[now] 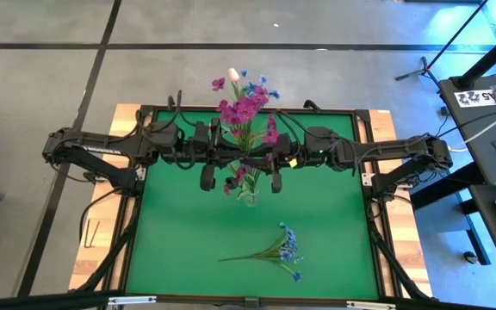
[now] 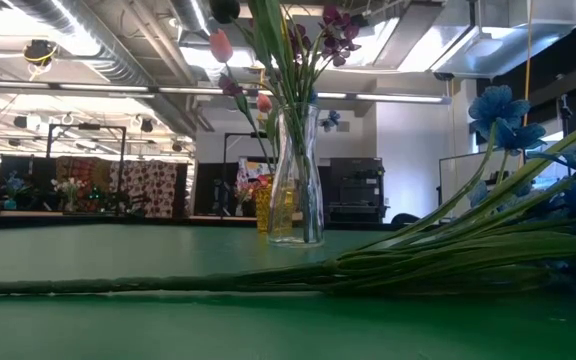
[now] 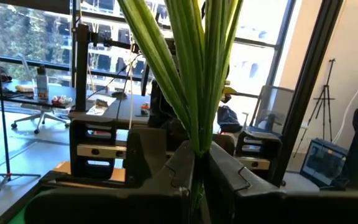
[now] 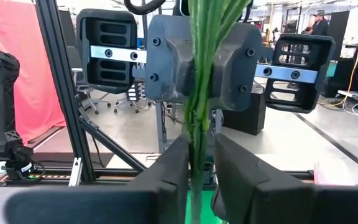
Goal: Sort flowers into vase by color
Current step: Put the purple flowers into the transparent vase
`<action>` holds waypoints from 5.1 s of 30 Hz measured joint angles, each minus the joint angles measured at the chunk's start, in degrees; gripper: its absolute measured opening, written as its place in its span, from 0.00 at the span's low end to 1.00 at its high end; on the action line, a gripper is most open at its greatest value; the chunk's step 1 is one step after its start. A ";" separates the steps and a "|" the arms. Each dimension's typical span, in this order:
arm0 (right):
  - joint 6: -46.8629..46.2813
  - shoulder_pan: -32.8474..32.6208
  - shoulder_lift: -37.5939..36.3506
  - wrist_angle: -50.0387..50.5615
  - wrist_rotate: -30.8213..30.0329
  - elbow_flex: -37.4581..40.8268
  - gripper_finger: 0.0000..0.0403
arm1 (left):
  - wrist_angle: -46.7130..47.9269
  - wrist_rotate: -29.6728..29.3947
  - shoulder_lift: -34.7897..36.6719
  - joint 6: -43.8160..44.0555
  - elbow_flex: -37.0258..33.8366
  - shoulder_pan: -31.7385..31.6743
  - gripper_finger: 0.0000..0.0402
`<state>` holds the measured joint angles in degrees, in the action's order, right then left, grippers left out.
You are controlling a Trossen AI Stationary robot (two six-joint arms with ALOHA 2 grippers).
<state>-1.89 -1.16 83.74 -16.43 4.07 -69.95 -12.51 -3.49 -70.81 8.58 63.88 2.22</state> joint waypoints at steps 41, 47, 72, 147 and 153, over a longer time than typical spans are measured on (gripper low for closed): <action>4.15 -11.48 -13.75 17.38 -11.06 4.03 0.04 | 21.99 -0.76 16.71 0.24 0.00 0.11 0.31; 2.72 -12.87 -17.95 9.99 -14.51 13.20 0.07 | 27.97 -5.78 18.88 -0.06 0.00 1.83 0.31; 3.87 -12.69 -6.90 -40.67 -12.63 37.84 0.07 | 3.50 -15.34 23.70 -1.67 -23.00 8.37 0.31; 6.19 -7.31 9.25 -40.40 -15.51 32.54 0.08 | 6.08 -15.32 23.56 0.50 -24.41 9.60 0.31; 5.56 -7.44 8.27 -40.27 -15.49 32.54 0.08 | 6.08 -15.30 23.56 1.12 -24.41 9.60 0.31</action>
<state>3.67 -8.60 92.01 -56.69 -11.42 -37.41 -6.44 -18.79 -47.24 9.70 39.46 11.81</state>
